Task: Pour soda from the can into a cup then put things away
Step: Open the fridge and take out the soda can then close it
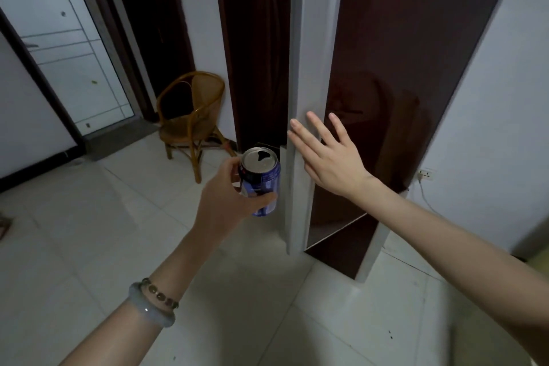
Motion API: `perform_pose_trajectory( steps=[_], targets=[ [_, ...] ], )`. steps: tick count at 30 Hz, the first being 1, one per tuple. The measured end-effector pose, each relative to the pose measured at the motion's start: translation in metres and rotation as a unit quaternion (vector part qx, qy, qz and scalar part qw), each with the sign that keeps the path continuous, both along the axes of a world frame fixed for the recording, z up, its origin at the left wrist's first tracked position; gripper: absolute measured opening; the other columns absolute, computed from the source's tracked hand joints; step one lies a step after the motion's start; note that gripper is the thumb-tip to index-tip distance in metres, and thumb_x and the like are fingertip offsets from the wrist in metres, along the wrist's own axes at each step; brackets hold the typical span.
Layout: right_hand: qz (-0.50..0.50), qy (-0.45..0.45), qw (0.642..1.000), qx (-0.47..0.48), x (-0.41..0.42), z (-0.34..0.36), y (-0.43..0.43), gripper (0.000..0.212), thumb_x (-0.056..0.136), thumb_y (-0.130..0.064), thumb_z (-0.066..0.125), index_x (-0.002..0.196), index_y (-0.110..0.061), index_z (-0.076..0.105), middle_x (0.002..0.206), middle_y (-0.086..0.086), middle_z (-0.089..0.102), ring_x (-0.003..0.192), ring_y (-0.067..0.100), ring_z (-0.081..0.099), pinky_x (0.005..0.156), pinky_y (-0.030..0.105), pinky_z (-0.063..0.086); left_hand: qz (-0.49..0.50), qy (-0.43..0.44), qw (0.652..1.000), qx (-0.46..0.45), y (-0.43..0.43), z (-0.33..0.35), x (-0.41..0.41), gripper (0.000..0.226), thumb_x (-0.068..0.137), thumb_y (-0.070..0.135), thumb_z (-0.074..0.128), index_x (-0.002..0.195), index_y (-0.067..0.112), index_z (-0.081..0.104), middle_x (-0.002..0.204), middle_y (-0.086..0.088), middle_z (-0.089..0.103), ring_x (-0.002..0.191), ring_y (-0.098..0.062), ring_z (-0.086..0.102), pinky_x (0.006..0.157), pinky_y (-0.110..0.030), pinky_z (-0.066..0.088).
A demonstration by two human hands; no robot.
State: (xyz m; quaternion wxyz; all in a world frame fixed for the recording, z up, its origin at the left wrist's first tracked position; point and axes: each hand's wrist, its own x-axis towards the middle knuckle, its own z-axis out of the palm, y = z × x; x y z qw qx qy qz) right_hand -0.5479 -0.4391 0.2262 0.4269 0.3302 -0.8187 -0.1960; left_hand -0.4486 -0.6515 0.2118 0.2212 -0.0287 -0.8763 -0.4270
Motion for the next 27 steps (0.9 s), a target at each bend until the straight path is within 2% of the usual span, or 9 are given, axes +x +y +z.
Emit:
perform_pose_trajectory(
  steps=[5, 9, 16, 19, 23, 27],
  targets=[
    [-0.009, 0.02, 1.0, 0.0, -0.043, 0.001, -0.038, 0.057, 0.09, -0.029, 0.041, 0.143, -0.011, 0.036, 0.152, 0.008, 0.03, 0.14, 0.033, 0.026, 0.111, 0.054, 0.017, 0.004, 0.014, 1.0, 0.019, -0.032, -0.002, -0.036, 0.069, 0.06, 0.027, 0.086, 0.118, 0.013, 0.052, 0.11, 0.003, 0.061, 0.096, -0.011, 0.058, 0.084, -0.032, 0.053],
    [-0.002, 0.025, 1.0, -0.013, -0.083, -0.003, -0.062, 0.054, 0.092, -0.028, 0.04, 0.142, -0.01, 0.037, 0.152, 0.008, 0.031, 0.14, 0.032, 0.026, 0.112, 0.053, 0.018, 0.009, 0.018, 0.999, 0.042, -0.05, -0.004, -0.072, 0.066, 0.059, 0.027, 0.086, 0.114, 0.015, 0.052, 0.102, 0.011, 0.058, 0.092, -0.007, 0.058, 0.079, -0.024, 0.052],
    [0.014, 0.057, 0.998, -0.037, -0.163, -0.009, -0.098, 0.048, 0.095, -0.027, 0.038, 0.137, -0.007, 0.044, 0.149, 0.011, 0.036, 0.138, 0.033, 0.03, 0.111, 0.055, 0.017, -0.006, 0.023, 0.999, 0.04, -0.085, -0.006, -0.162, 0.065, 0.059, 0.025, 0.087, 0.114, 0.015, 0.052, 0.099, 0.015, 0.055, 0.086, 0.003, 0.054, 0.073, -0.01, 0.046],
    [0.015, 0.065, 0.997, -0.041, -0.197, -0.009, -0.111, 0.046, 0.095, -0.027, 0.036, 0.135, -0.006, 0.047, 0.148, 0.011, 0.037, 0.138, 0.033, 0.031, 0.111, 0.054, 0.016, -0.017, 0.033, 0.999, 0.024, -0.097, -0.007, -0.204, 0.066, 0.058, 0.024, 0.088, 0.114, 0.012, 0.054, 0.099, 0.014, 0.055, 0.088, -0.003, 0.056, 0.071, -0.008, 0.046],
    [0.012, 0.055, 0.998, -0.038, -0.24, -0.007, -0.12, 0.048, 0.094, -0.028, 0.037, 0.135, -0.006, 0.047, 0.148, 0.014, 0.035, 0.138, 0.034, 0.029, 0.111, 0.055, 0.016, -0.023, 0.029, 0.999, 0.018, -0.106, -0.003, -0.256, 0.066, 0.059, 0.024, 0.087, 0.114, 0.014, 0.053, 0.099, 0.014, 0.054, 0.089, -0.002, 0.053, 0.067, -0.003, 0.042],
    [-0.008, 0.042, 0.998, -0.041, -0.281, -0.009, -0.125, 0.051, 0.092, -0.028, 0.039, 0.138, -0.008, 0.044, 0.15, 0.017, 0.031, 0.14, 0.032, 0.025, 0.113, 0.054, 0.012, -0.032, 0.02, 0.999, 0.026, -0.112, -0.004, -0.3, 0.064, 0.059, 0.02, 0.087, 0.113, 0.011, 0.053, 0.093, 0.026, 0.048, 0.084, 0.001, 0.05, 0.068, -0.001, 0.04]
  ],
)
